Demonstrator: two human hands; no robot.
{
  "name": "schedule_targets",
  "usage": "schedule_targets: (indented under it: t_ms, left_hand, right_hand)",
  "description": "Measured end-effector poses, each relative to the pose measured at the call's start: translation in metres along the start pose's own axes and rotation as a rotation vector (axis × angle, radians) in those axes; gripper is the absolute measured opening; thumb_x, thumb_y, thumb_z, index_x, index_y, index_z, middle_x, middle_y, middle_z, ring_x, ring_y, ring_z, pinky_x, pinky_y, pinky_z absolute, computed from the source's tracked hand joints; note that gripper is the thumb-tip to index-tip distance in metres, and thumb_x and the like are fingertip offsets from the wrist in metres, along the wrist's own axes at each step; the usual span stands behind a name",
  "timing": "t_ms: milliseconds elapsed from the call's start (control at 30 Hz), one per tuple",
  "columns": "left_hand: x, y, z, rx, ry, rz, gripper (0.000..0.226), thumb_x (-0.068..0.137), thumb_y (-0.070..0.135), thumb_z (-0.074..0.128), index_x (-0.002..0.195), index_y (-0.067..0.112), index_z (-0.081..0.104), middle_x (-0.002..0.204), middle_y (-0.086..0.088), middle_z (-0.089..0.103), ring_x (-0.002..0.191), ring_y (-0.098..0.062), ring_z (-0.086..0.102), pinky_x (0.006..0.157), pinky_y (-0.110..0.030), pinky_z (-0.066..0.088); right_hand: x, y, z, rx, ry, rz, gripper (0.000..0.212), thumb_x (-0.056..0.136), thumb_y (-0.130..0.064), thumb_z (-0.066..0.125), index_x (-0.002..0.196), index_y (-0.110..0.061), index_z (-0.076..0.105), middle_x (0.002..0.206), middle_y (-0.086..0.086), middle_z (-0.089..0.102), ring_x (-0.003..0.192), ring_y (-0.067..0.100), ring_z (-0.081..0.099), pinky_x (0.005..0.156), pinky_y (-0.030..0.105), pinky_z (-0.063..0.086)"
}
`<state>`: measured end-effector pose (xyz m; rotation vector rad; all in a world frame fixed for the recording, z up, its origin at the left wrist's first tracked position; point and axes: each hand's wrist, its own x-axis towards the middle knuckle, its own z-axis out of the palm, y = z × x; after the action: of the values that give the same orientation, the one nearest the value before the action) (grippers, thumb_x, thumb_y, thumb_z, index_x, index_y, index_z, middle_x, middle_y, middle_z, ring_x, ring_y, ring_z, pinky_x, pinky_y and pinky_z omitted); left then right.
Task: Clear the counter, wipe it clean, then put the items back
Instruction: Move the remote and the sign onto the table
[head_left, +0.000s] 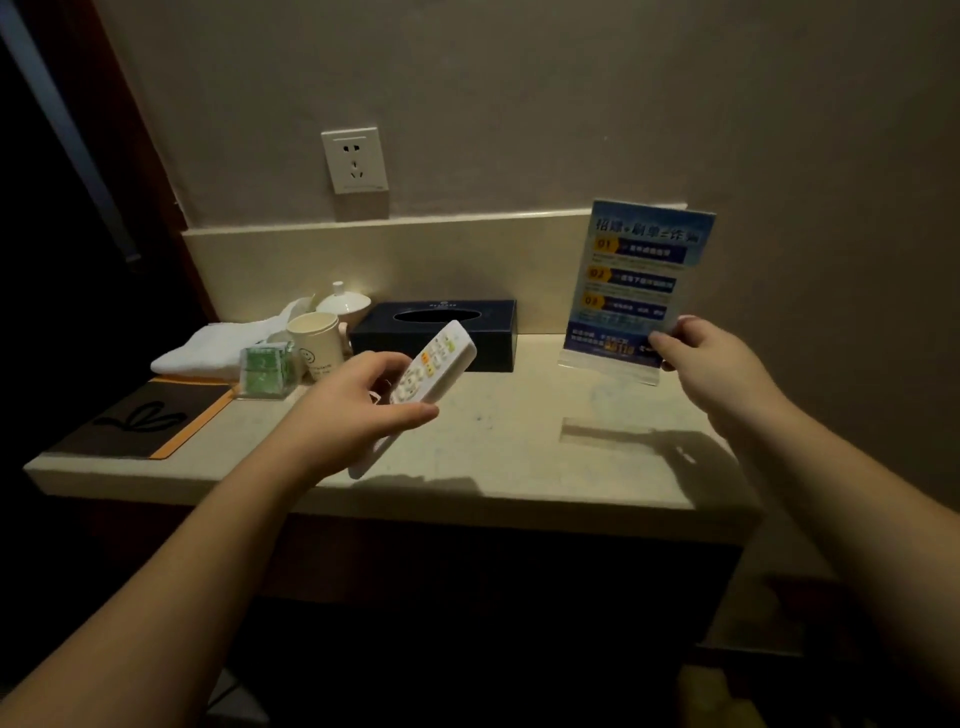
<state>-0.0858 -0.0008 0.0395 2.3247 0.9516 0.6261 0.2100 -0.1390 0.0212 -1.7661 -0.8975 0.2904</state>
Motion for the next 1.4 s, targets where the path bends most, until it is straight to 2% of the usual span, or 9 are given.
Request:
schedule_targets:
  t_ms: [133,333,467,600,700,867,1000,1233,1400]
  left_hand:
    - [-0.051,0.008,0.003,-0.138,-0.061,-0.014,0.057,0.081,0.038,0.071,0.133,0.029,0.049,0.111,0.018,0.057,0.099,-0.002,0.056,0.073,-0.019,0.046]
    - [-0.109,0.023,0.03,-0.295,-0.183,-0.063,0.05,0.08,0.039,0.07,0.125,0.037,0.047,0.104,0.025,0.053,0.095,-0.002,0.055,0.069,-0.018,0.043]
    - [-0.137,0.034,0.062,-0.377,-0.249,-0.088,0.05,0.078,0.04,0.073,0.124,0.038,0.053,0.105,0.026,0.056,0.095,0.003,0.056,0.073,-0.02,0.044]
    - [-0.16,0.056,0.103,-0.395,-0.318,-0.065,0.043,0.081,0.037,0.072,0.118,0.039,0.052,0.102,0.027,0.056,0.09,0.012,0.052,0.068,-0.014,0.037]
    - [-0.175,0.072,0.138,-0.394,-0.384,-0.036,0.047,0.079,0.038,0.073,0.121,0.036,0.053,0.108,0.023,0.056,0.098,0.006,0.053,0.071,-0.015,0.039]
    - [-0.194,0.107,0.198,-0.374,-0.506,-0.004,0.062,0.077,0.043,0.074,0.133,0.031,0.05,0.118,0.022,0.053,0.103,0.004,0.049,0.079,-0.022,0.041]
    - [-0.213,0.145,0.249,-0.365,-0.627,0.038,0.058,0.074,0.047,0.077,0.125,0.038,0.052,0.113,0.026,0.054,0.102,0.001,0.055,0.076,-0.02,0.044]
    - [-0.255,0.239,0.339,-0.285,-0.816,0.118,0.054,0.077,0.044,0.076,0.126,0.038,0.053,0.111,0.012,0.063,0.094,-0.007,0.064,0.068,-0.021,0.046]
    - [-0.283,0.308,0.396,-0.206,-0.879,0.24,0.05,0.079,0.041,0.074,0.125,0.038,0.052,0.112,0.013,0.061,0.088,0.0,0.063,0.068,-0.019,0.047]
  right_hand:
    - [-0.072,-0.009,-0.015,-0.015,0.023,0.008,0.023,0.099,-0.031,0.048,0.118,-0.026,0.062,0.105,-0.009,0.066,0.094,0.007,0.058,0.075,0.029,0.04]
    - [-0.174,0.005,-0.043,-0.058,0.074,0.08,0.012,0.098,-0.031,0.05,0.104,-0.035,0.06,0.095,-0.02,0.063,0.087,-0.003,0.055,0.068,0.02,0.04]
    - [-0.233,0.027,-0.062,-0.121,0.109,0.193,0.018,0.098,-0.032,0.05,0.11,-0.028,0.063,0.103,-0.01,0.067,0.094,0.011,0.061,0.084,0.037,0.049]
    - [-0.284,0.056,-0.082,-0.131,0.144,0.268,0.009,0.098,-0.029,0.05,0.102,-0.033,0.057,0.089,-0.021,0.059,0.079,-0.008,0.05,0.067,0.017,0.038]
    - [-0.318,0.078,-0.101,-0.148,0.181,0.331,0.009,0.098,-0.03,0.05,0.101,-0.036,0.056,0.087,-0.028,0.054,0.077,-0.011,0.048,0.063,0.008,0.033]
    - [-0.377,0.117,-0.144,-0.161,0.289,0.427,0.01,0.098,-0.03,0.05,0.102,-0.036,0.057,0.088,-0.025,0.058,0.078,-0.008,0.052,0.061,0.012,0.035]
    - [-0.425,0.149,-0.188,-0.147,0.374,0.52,0.015,0.098,-0.031,0.05,0.11,-0.035,0.058,0.094,-0.022,0.06,0.083,-0.011,0.05,0.065,0.013,0.035]
    - [-0.505,0.192,-0.287,-0.08,0.505,0.683,0.014,0.098,-0.032,0.049,0.11,-0.036,0.056,0.097,-0.024,0.058,0.089,-0.004,0.054,0.067,0.018,0.038]
    - [-0.55,0.222,-0.347,-0.041,0.564,0.742,0.015,0.098,-0.03,0.049,0.111,-0.033,0.057,0.098,-0.021,0.06,0.09,-0.005,0.054,0.064,0.016,0.038]
